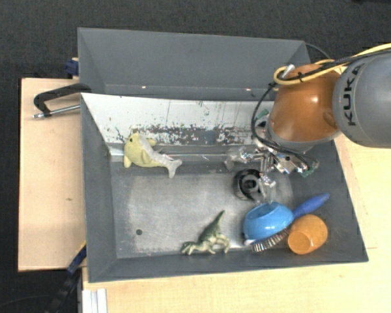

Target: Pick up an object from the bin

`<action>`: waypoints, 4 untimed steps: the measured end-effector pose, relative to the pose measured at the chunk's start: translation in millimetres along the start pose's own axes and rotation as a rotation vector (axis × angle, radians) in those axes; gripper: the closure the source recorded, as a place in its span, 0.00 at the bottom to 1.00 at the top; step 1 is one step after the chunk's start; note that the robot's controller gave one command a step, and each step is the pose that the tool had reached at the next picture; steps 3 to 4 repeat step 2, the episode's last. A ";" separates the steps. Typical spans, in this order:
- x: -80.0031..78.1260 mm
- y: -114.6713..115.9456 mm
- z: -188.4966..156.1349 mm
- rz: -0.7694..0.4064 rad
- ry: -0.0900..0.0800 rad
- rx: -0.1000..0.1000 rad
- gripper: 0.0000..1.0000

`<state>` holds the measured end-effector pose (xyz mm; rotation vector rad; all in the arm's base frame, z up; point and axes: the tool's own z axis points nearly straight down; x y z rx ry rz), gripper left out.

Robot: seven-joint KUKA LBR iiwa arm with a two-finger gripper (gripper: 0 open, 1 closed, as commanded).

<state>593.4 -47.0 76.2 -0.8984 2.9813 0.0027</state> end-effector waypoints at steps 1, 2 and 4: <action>2.9 -2.1 -1.9 0.000 0.011 0.000 1.00; 10.9 5.6 -133.5 -0.103 0.014 0.001 1.00; 10.9 5.6 -133.5 -0.103 0.014 0.001 1.00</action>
Offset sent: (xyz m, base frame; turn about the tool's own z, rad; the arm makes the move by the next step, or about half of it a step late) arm 0.0000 0.0000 0.0000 0.0000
